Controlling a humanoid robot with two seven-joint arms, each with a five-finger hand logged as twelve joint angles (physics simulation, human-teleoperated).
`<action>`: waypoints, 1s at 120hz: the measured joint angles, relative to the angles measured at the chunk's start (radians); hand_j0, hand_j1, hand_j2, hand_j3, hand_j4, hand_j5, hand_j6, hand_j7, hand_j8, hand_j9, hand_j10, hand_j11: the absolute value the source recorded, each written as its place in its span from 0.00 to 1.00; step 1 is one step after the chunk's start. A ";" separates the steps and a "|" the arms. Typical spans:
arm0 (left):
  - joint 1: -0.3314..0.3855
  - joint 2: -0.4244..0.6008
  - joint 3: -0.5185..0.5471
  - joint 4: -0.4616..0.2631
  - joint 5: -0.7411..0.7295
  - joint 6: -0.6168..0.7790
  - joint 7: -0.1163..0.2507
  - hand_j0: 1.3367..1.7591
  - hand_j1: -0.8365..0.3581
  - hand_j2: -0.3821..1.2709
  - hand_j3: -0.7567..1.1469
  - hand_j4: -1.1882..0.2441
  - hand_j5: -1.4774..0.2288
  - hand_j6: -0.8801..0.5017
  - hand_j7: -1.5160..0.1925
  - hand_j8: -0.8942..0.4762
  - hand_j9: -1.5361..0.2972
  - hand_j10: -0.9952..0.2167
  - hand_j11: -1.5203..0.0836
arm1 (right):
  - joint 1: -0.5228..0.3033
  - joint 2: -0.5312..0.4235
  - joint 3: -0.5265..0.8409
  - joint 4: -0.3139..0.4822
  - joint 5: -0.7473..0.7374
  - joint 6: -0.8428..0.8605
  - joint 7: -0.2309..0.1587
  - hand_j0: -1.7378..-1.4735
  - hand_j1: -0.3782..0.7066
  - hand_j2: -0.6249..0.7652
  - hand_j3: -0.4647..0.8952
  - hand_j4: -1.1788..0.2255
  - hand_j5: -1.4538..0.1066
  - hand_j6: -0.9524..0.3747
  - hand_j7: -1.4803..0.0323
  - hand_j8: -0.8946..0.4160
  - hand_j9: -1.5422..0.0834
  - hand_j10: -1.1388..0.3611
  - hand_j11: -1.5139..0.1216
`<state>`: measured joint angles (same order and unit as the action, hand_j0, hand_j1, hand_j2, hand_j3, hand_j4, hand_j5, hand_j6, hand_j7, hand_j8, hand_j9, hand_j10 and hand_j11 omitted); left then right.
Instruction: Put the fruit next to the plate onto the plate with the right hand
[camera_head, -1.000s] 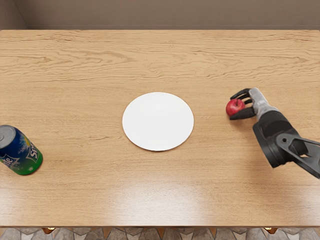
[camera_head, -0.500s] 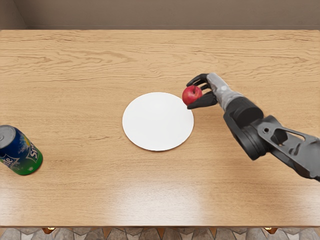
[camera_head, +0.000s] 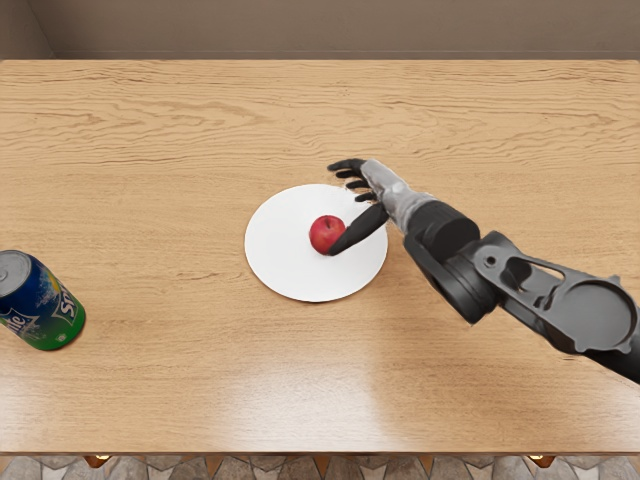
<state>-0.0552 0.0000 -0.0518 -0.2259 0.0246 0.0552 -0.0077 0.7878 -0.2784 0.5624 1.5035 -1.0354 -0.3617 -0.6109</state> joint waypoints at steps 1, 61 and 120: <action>0.000 0.000 0.000 0.000 0.000 0.000 0.000 0.76 0.99 0.23 0.40 0.83 0.87 0.64 0.89 0.65 0.84 0.82 0.95 | 0.000 -0.002 0.011 0.000 0.000 0.019 0.000 0.30 0.26 0.53 0.34 0.69 0.70 0.62 0.76 0.59 0.73 0.61 0.71; 0.000 0.000 0.000 0.000 0.000 0.000 0.000 0.76 0.99 0.23 0.40 0.83 0.87 0.64 0.89 0.65 0.84 0.82 0.95 | -0.261 -0.277 0.670 -0.121 0.730 0.919 0.000 0.30 0.07 0.45 0.34 0.81 0.89 0.69 0.94 0.66 0.91 0.73 0.89; -0.002 0.000 -0.001 -0.001 0.000 -0.001 0.000 0.76 0.99 0.23 0.40 0.83 0.87 0.64 0.89 0.65 0.84 0.82 0.95 | -0.417 -0.356 0.856 -0.296 0.961 0.972 0.000 0.30 0.05 0.45 0.34 0.82 0.91 0.70 0.96 0.67 0.93 0.74 0.91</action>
<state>-0.0567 0.0000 -0.0523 -0.2265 0.0247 0.0538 -0.0077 0.3706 -0.6345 1.4179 1.2076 -0.0740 0.6106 -0.6109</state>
